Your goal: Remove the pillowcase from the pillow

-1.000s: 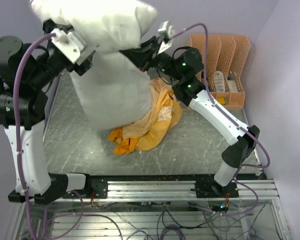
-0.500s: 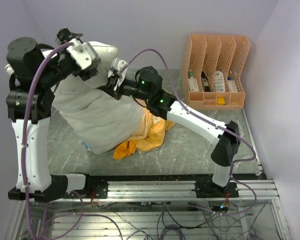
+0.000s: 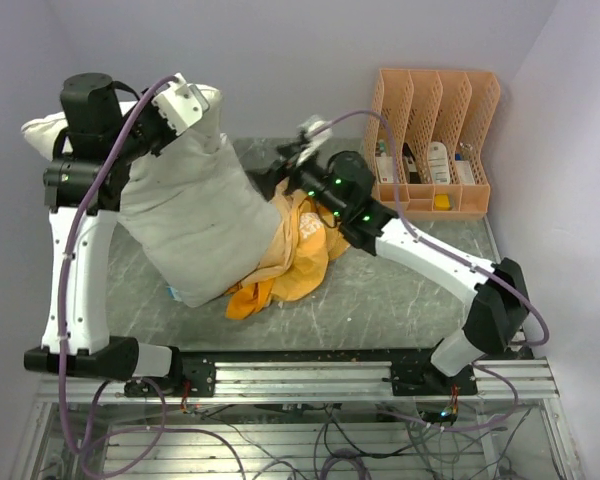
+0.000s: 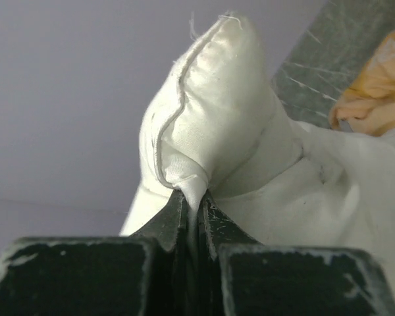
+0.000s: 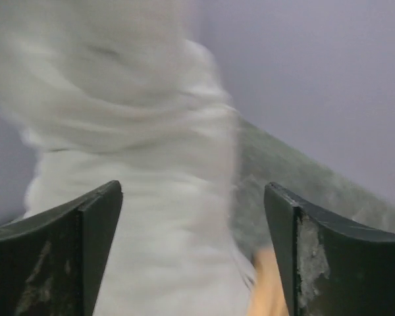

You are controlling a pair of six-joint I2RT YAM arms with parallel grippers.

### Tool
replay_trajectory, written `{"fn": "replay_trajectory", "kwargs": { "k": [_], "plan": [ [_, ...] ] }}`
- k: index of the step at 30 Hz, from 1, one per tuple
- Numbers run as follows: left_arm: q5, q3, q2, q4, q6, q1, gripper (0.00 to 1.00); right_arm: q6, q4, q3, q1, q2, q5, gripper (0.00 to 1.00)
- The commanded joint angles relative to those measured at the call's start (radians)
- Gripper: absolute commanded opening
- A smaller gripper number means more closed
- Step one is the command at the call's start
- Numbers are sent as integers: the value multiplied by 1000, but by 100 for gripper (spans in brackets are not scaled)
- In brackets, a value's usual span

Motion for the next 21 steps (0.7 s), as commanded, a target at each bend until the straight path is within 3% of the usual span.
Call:
{"fn": "replay_trajectory", "kwargs": {
  "k": [1,4,8,12,15,19,21],
  "plan": [
    [-49,35,-101,156,-22,-2,7,339,-74,-154,-175,-35,222,94],
    [-45,107,-94,123,-44,-1,7,407,-85,-296,-216,-15,277,98],
    [1,53,-137,148,-64,-2,7,471,-51,-374,-217,71,240,99],
    [-19,30,-144,152,-59,-1,7,550,5,-439,-217,138,200,86],
    [-38,30,-148,155,-40,-1,7,598,22,-458,-219,176,216,61],
    [-98,28,-162,211,-6,-1,7,667,35,-503,-249,178,288,16],
    [-171,24,-165,291,37,-1,7,695,17,-528,-273,159,357,6]
  ]
}}
